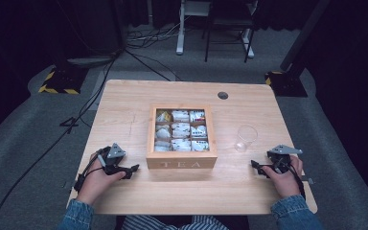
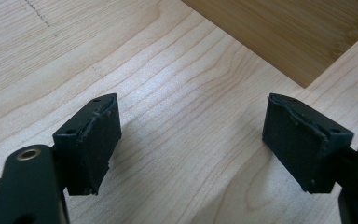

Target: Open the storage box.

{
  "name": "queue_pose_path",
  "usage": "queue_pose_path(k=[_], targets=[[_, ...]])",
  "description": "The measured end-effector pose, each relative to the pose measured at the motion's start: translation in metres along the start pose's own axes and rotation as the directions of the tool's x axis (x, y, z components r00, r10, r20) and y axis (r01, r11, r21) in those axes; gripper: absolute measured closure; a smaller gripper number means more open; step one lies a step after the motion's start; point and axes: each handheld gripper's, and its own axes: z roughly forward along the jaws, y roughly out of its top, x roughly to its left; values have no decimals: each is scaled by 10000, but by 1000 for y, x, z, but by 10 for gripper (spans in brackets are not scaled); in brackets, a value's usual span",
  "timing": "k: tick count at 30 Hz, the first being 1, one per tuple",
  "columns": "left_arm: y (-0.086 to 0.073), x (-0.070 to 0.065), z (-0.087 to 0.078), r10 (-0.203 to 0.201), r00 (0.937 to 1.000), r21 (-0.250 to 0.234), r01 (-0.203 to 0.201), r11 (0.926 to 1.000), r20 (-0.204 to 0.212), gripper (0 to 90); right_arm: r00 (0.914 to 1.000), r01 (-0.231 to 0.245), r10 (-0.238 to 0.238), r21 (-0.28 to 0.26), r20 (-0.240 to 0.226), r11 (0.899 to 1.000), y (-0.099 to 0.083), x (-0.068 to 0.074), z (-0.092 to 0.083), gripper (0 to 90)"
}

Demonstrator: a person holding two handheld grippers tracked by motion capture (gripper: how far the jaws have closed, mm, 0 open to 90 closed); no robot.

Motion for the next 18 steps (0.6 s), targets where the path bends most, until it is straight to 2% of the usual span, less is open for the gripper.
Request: queue_pose_path(k=[5, 6, 8, 11, 13, 18], targets=[[2, 0, -3, 43, 10000, 234, -42, 9997, -33, 242, 10000, -11, 11, 6, 5, 10000, 0, 0, 0, 154], [5, -1, -6, 147, 9997, 180, -143, 9997, -172, 249, 10000, -11, 11, 6, 6, 10000, 0, 0, 0, 154], [6, -1, -8, 152, 9997, 91, -151, 9998, -177, 249, 10000, -10, 10, 8, 7, 10000, 0, 0, 0, 154], [10, -2, -17, 17, 10000, -95, -18, 10000, -67, 251, 10000, -10, 10, 9, 8, 10000, 0, 0, 0, 154], [12, -1, -22, 92, 9998, -170, -95, 9998, -166, 254, 10000, -9, 9, 7, 19, 10000, 0, 0, 0, 155], [19, -4, -41, -62, 9999, -464, 55, 9989, -157, 265, 10000, -13, 13, 5, 54, 10000, 0, 0, 0, 156]])
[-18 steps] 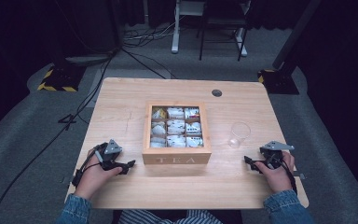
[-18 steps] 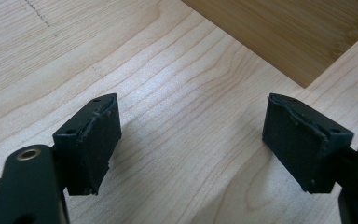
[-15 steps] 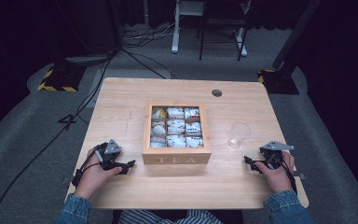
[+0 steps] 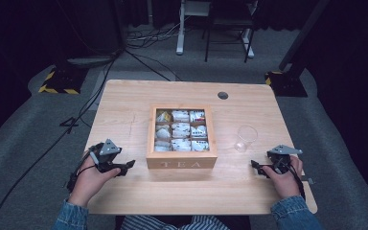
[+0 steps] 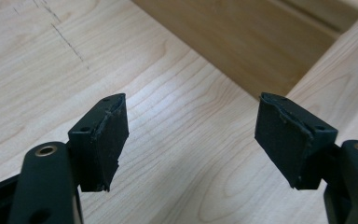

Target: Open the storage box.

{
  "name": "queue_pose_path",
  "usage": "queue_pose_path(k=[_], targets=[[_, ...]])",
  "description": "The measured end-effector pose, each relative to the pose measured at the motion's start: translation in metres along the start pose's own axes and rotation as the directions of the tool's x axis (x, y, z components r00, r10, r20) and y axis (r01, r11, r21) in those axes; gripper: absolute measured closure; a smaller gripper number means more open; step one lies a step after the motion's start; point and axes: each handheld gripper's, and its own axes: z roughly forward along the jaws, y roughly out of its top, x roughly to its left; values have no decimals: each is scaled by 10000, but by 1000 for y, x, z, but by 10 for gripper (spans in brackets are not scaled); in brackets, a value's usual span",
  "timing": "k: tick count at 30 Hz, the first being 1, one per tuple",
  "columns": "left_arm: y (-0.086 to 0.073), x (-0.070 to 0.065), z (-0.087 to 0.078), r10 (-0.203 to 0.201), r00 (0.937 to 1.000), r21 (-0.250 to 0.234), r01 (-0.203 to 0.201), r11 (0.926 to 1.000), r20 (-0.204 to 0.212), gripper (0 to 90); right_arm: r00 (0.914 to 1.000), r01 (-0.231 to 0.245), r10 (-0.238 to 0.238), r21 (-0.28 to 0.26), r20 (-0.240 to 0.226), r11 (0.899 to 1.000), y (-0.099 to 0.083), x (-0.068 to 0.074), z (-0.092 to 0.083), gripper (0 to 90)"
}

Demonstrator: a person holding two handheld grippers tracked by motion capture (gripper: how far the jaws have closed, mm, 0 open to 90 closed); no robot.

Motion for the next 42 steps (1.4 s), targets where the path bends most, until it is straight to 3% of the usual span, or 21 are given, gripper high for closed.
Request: queue_pose_path(k=[4, 7, 14, 23, 33, 37, 42], targets=[[5, -6, -6, -19, 9999, -238, 22, 9997, 141, 269, 10000, 1, -1, 2, 4, 10000, 0, 0, 0, 156], [11, -18, -9, 281, 9977, -285, -264, 9992, 624, 268, 10000, 1, -1, 0, 6, 10000, 0, 0, 0, 156], [20, -34, -11, 668, 9924, -491, -620, 9969, 1037, 267, 10000, 1, -1, 0, 6, 10000, 0, 0, 0, 156], [21, -46, 5, 863, 9882, -625, -789, 9949, 1265, 267, 10000, 0, 0, 0, 4, 10000, 0, 0, 0, 156], [20, -47, 16, 917, 9925, -841, -849, 9928, 806, 341, 10000, -2, 2, -2, 5, 10000, 0, 0, 0, 156], [19, -45, 17, 934, 9938, -990, -871, 9913, 606, 428, 10000, -2, 2, -1, 6, 10000, 0, 0, 0, 156], [20, -45, 17, 924, 9927, -1103, -835, 9904, 781, 522, 10000, -3, 3, 1, 3, 10000, 0, 0, 0, 156]])
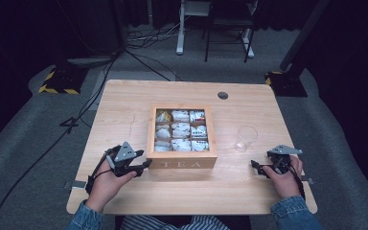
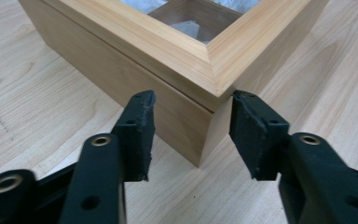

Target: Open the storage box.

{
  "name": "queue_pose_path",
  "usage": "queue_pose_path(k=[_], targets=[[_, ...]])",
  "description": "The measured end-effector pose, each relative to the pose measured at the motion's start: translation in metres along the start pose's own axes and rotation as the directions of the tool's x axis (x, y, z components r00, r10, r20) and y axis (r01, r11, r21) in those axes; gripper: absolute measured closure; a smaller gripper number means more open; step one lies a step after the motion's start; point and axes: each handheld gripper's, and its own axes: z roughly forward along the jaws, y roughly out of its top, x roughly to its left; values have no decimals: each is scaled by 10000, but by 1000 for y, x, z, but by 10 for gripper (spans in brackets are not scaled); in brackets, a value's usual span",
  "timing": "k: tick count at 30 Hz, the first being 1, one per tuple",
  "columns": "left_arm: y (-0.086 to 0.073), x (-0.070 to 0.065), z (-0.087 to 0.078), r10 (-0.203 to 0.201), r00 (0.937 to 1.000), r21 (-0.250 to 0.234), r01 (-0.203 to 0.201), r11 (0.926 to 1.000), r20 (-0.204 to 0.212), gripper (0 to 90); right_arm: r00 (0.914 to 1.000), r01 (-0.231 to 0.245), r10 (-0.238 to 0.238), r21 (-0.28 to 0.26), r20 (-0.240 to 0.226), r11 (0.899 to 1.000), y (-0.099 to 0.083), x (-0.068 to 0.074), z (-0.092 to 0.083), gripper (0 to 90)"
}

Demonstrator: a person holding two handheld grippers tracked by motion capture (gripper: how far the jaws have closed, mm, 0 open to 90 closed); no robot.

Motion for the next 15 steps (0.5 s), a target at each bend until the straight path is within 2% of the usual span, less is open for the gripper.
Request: queue_pose_path(k=[4, 6, 11, 15], targets=[[1, -2, 2, 227, 9997, -62, -227, 9997, 56, 560, 10000, 4, -4, -1, 0, 10000, 0, 0, 0, 156], [2, -3, 3, 337, 9994, -98, -337, 9994, -7, 542, 10000, 4, -4, -2, 5, 10000, 0, 0, 0, 156], [4, -3, 2, 267, 9996, -192, -269, 9995, -80, 542, 10000, 5, -5, -3, 6, 10000, 0, 0, 0, 156], [7, -6, 2, 531, 9981, -212, -538, 9983, -313, 510, 10000, 0, 0, -11, 5, 10000, 0, 0, 0, 158]])
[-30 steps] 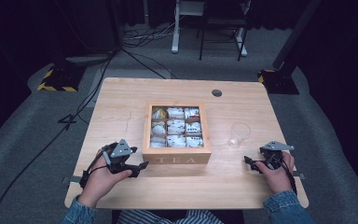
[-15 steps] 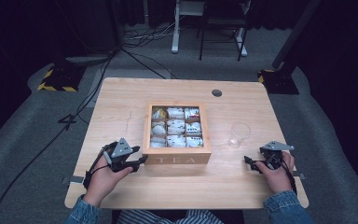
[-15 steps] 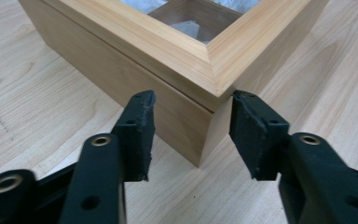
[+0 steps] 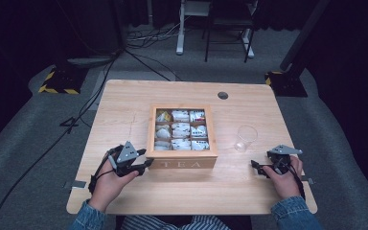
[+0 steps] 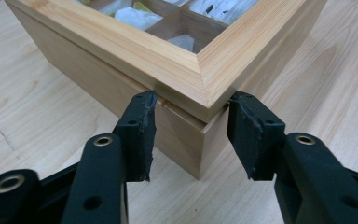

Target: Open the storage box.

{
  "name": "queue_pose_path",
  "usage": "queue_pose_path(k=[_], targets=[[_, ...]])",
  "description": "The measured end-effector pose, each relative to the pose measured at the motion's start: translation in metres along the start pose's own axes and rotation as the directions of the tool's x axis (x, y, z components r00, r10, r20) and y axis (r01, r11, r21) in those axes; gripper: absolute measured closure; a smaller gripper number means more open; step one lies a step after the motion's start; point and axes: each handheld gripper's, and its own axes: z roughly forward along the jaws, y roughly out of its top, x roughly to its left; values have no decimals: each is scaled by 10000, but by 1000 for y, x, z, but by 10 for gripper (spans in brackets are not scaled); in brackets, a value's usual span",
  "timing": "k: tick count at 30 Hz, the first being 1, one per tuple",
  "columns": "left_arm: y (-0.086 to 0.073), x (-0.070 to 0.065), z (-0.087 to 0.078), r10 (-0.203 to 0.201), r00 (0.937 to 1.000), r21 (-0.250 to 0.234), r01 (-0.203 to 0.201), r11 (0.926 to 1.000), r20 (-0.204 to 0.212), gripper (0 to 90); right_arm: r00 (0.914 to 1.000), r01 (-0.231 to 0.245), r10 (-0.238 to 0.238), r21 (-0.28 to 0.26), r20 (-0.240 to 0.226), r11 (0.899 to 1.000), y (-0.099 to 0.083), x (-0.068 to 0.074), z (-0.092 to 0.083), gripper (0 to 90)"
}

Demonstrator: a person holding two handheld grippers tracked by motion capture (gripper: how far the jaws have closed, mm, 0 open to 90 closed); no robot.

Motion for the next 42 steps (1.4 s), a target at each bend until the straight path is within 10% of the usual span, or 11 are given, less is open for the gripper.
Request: queue_pose_path(k=[42], targets=[[68, 30, -18, 490, 9980, -1643, -550, 9849, -399, 386, 10000, -35, 35, -12, 28, 10000, -1, 1, -1, 162]])
